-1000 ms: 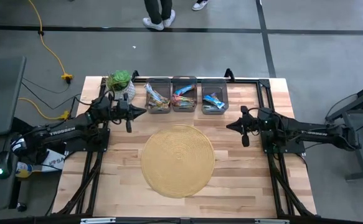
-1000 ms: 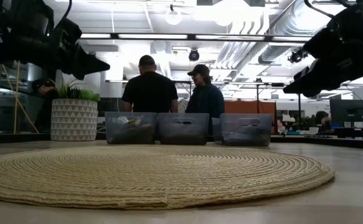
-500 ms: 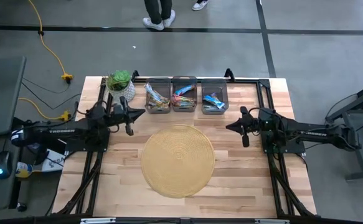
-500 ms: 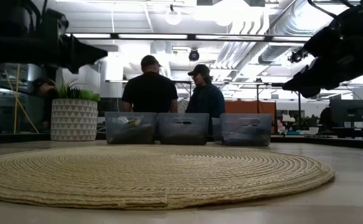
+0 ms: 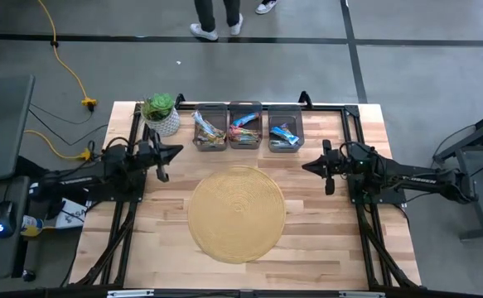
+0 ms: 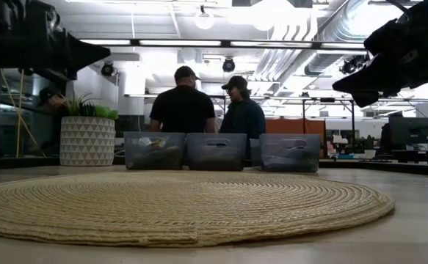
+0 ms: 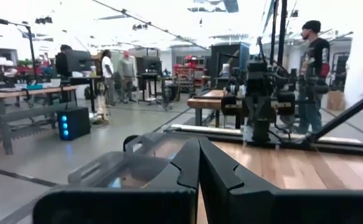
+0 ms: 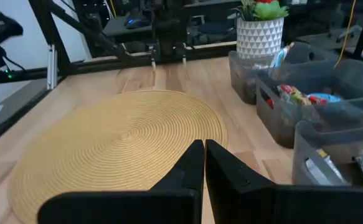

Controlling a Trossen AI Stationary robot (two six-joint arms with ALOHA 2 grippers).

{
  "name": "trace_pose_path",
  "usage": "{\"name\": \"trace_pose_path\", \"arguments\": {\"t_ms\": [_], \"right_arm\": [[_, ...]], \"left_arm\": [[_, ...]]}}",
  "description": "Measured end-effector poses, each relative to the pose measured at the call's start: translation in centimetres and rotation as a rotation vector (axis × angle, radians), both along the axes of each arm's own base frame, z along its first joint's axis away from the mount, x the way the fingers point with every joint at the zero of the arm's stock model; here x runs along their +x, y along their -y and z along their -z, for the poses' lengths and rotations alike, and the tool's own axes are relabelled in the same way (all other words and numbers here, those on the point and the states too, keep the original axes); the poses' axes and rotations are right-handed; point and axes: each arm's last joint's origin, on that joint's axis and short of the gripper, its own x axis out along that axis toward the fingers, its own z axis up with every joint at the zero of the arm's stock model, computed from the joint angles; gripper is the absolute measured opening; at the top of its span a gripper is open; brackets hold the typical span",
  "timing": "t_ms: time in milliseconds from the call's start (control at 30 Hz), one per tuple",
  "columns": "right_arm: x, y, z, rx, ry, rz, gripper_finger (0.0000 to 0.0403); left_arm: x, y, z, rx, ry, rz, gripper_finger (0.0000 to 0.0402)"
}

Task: Pick and place Granola Bars by type
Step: Return to Home Position

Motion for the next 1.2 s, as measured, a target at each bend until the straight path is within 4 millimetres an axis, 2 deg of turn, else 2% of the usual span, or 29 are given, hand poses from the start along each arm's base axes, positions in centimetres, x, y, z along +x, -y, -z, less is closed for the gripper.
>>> {"name": "trace_pose_path", "arguments": {"t_ms": [167,233,333,467,733,1200], "right_arm": [[0.0,-0.1,0.0,0.052,0.001,-0.019,0.0],[0.0,-0.1,0.0,0.076,0.001,-0.031,0.0],[0.0,-0.1,0.1,0.079,-0.004,-0.029,0.0],[0.0,-0.1,0.1,0.079,-0.003,-0.028,0.0],[0.0,-0.1,0.1,0.079,-0.003,-0.028,0.0],[0.0,-0.1,0.0,0.079,-0.002,-0.028,0.0]], "left_arm": [[-0.5,0.2,0.4,-0.009,-0.033,0.044,0.0],[-0.4,0.3,0.9,-0.013,-0.101,0.084,0.0],[-0.3,0.6,1.2,0.028,-0.17,0.164,0.0],[-0.3,0.9,1.2,0.085,-0.176,0.251,0.0],[-0.4,0.5,1.6,0.058,-0.232,0.122,0.0001],[-0.4,0.5,1.6,0.054,-0.242,0.114,0.0001]]}}
